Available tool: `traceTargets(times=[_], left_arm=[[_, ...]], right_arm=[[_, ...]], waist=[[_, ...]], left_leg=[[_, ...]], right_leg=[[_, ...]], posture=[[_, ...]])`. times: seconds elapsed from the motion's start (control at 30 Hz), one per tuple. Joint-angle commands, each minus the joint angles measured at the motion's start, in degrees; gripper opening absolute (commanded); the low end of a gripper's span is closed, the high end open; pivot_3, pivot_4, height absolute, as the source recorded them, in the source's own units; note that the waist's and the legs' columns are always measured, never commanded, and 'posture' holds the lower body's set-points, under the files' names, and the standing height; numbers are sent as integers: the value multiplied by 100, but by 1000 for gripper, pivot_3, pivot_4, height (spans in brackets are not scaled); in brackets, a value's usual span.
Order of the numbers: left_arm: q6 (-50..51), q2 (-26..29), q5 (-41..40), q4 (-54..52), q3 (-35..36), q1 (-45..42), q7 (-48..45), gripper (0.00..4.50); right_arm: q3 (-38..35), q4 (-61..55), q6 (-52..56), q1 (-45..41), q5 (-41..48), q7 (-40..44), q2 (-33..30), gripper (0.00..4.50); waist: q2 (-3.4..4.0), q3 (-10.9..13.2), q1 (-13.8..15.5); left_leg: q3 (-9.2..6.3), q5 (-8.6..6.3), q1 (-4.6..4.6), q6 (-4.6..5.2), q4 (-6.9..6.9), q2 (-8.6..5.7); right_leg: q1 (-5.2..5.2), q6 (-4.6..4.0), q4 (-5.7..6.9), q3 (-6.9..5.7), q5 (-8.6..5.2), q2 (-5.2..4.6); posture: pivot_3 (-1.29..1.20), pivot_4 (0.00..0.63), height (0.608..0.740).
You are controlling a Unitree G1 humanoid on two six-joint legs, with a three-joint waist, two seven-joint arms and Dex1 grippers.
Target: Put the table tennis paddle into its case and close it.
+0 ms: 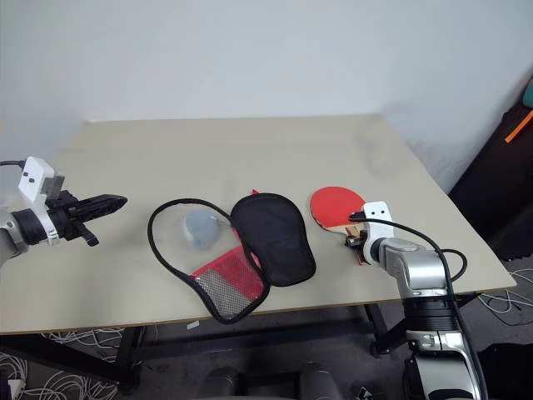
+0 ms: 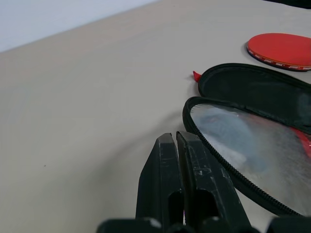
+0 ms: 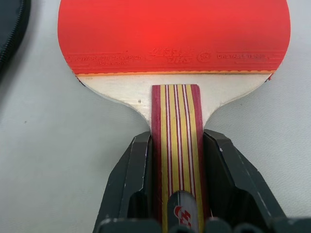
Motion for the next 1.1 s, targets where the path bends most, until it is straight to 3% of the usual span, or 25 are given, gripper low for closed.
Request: traceTargets(times=[0.03, 0.33, 0.5, 0.73, 1.1], left_arm=[[11, 76, -142, -239, 103, -78, -68, 0], [-150, 32, -16, -91, -82, -228, -189, 0], [-164, 17, -18, -83, -180, -280, -199, 0], [-117, 36, -46, -115, -194, -289, -211, 0], [-83, -11, -47, -162, -245, -316, -158, 0]], right_arm=[[-284, -750, 261, -189, 209, -179, 220, 1102], [-73, -2727, 1810, -340, 634, -679, 1417, 1102], [321, -3273, 2486, -109, 556, -1067, 2071, 1102], [615, -3214, 2635, 232, 427, -1369, 2490, 1102], [818, -2243, 1806, 14, 117, -1416, 2293, 1102]], waist=[[8, 5, 1], [30, 18, 13], [29, 18, 11], [29, 18, 5], [29, 17, 2]], left_leg=[[1, 0, -2, 0, 0, 0], [1, 0, -7, 0, -9, -1], [-5, 0, -10, -1, -9, 0], [-4, 0, -10, -2, -9, 0], [-3, 1, -7, -3, -8, 1]], right_leg=[[-4, 0, 2, 1, 0, 0], [-13, -1, 4, 4, 0, 0], [-14, -1, 3, -3, 0, 0], [-16, -1, 4, -4, 0, -2], [-14, -1, 4, -5, 0, -1]], posture=[[0, 0, 740], [0, 0, 740], [0, 0, 740], [0, 0, 740], [0, 0, 740]])
